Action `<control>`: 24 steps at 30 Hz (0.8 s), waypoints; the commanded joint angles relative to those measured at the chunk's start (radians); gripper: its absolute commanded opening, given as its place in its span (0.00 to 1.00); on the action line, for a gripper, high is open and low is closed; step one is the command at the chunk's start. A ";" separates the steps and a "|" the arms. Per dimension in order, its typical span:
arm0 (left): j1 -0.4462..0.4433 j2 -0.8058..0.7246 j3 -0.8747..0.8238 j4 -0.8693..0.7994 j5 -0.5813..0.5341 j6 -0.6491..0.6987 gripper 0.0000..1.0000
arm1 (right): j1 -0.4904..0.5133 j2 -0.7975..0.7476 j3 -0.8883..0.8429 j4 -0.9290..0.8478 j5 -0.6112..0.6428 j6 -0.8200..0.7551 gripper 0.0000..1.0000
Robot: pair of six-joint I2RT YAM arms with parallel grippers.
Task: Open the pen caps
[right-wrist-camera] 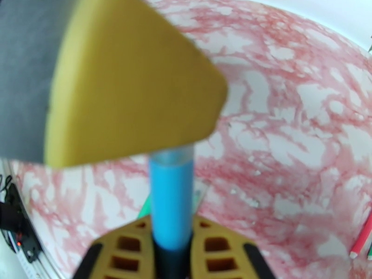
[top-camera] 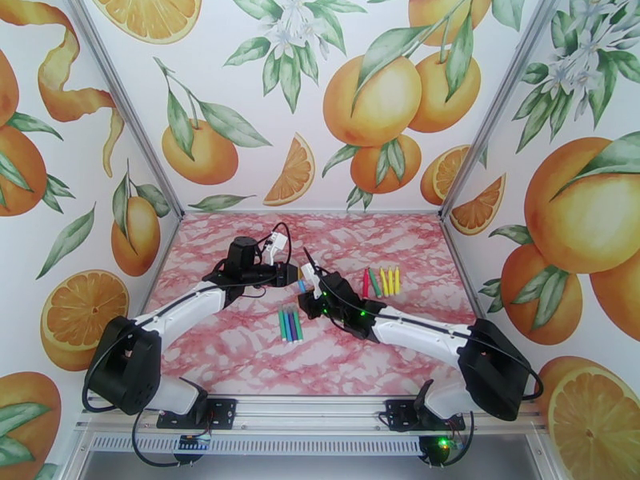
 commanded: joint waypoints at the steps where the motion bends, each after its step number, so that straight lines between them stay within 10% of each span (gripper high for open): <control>1: 0.023 0.004 0.048 0.039 -0.060 -0.017 0.00 | 0.002 -0.018 -0.034 0.003 -0.043 -0.025 0.00; 24: 0.098 0.042 0.064 0.080 -0.097 -0.089 0.00 | 0.003 -0.077 -0.166 0.059 -0.063 -0.025 0.00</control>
